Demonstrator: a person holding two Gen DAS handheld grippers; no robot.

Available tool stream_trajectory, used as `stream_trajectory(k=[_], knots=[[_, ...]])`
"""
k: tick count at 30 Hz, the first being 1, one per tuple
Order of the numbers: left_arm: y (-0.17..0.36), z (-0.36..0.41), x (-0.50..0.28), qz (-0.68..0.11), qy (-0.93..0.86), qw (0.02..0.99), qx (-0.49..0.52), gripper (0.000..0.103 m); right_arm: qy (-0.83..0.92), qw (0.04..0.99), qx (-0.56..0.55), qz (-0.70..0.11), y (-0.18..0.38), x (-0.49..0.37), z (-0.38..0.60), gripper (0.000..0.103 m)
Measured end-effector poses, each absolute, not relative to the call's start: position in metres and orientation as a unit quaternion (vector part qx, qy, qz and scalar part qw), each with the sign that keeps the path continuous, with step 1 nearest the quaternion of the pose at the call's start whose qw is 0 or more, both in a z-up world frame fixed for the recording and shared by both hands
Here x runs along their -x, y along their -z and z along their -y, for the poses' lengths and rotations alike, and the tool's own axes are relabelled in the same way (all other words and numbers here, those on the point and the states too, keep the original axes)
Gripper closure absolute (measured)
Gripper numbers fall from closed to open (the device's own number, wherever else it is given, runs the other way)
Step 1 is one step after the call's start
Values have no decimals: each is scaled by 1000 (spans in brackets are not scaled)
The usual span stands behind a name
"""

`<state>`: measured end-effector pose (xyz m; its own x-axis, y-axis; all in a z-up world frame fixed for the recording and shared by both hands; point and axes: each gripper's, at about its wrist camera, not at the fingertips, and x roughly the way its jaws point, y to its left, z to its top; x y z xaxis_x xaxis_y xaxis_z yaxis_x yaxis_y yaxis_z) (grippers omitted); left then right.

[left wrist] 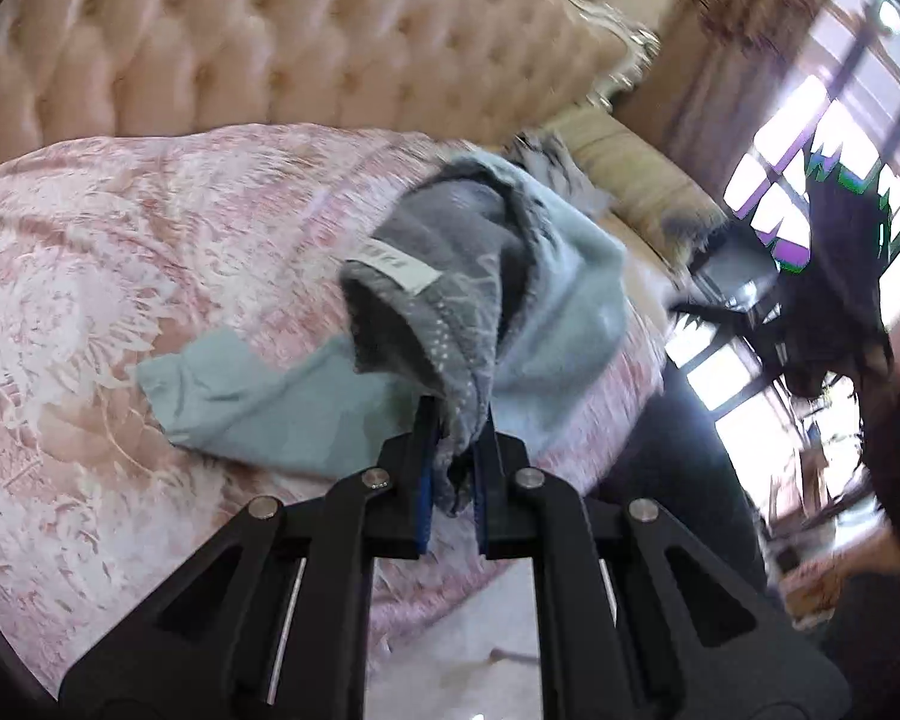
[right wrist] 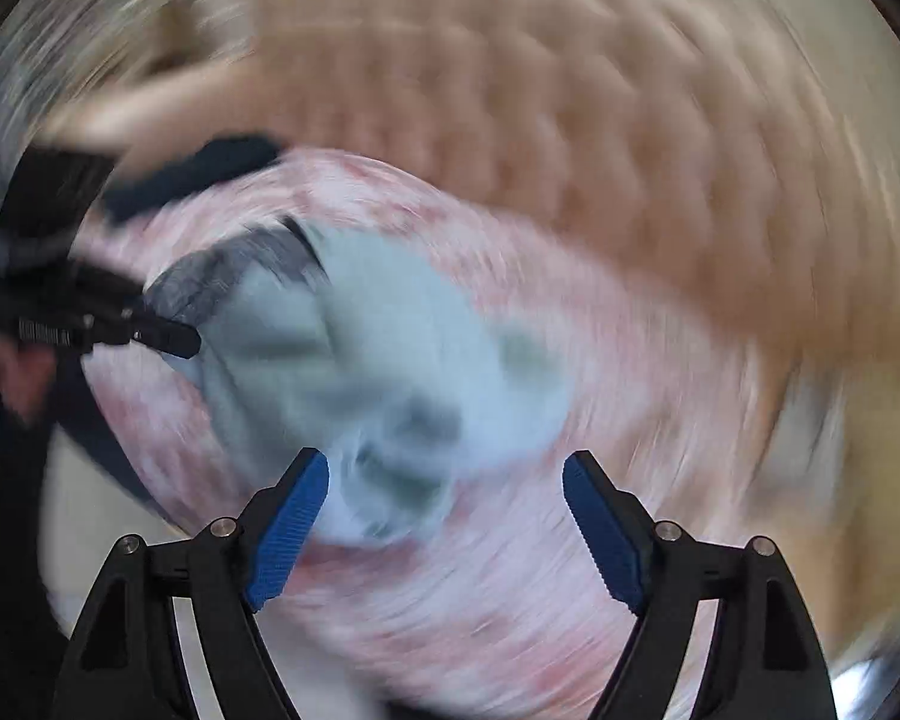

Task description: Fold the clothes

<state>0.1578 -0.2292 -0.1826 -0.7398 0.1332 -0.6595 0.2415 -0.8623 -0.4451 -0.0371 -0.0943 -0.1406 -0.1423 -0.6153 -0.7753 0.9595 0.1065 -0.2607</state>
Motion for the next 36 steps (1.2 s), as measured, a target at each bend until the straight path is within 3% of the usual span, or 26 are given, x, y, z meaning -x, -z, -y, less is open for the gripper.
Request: stream_trajectory(k=[2, 5, 10, 14, 16, 17, 20, 25, 31, 33, 36], knots=[[187, 217, -155, -243, 894, 20, -375, 91, 583, 657, -173, -446, 132, 32, 112, 21], [191, 205, -154, -232, 892, 6, -389, 91, 476, 715, -204, -469, 124, 42, 159, 21], [193, 200, -158, -227, 888, 1, -400, 91, 329, 697, -450, -451, 169, 69, 242, 20], [195, 196, -161, -223, 884, -3, -410, 91, 299, 683, -476, -467, 203, 65, 259, 20], [192, 198, -163, -224, 885, 3, -408, 91, 282, 690, -493, -448, 203, 66, 255, 48], [186, 205, -167, -226, 888, 14, -401, 91, 286, 699, -481, -445, 199, 65, 251, 72], [160, 229, -176, -230, 899, 58, -369, 92, 347, 717, -454, -400, 169, 78, 240, 82], [80, 264, -190, -197, 926, 161, -277, 92, 487, 741, -367, -282, 81, 95, 212, 83], [-34, 266, -209, -121, 955, 233, -139, 92, 660, 703, -89, -249, -18, 40, 161, 83], [-52, 261, -215, -114, 960, 231, -114, 92, 697, 678, -27, -231, -31, 22, 144, 83], [-48, 261, -214, -124, 961, 219, -115, 91, 708, 680, -52, -185, -34, 24, 131, 83]])
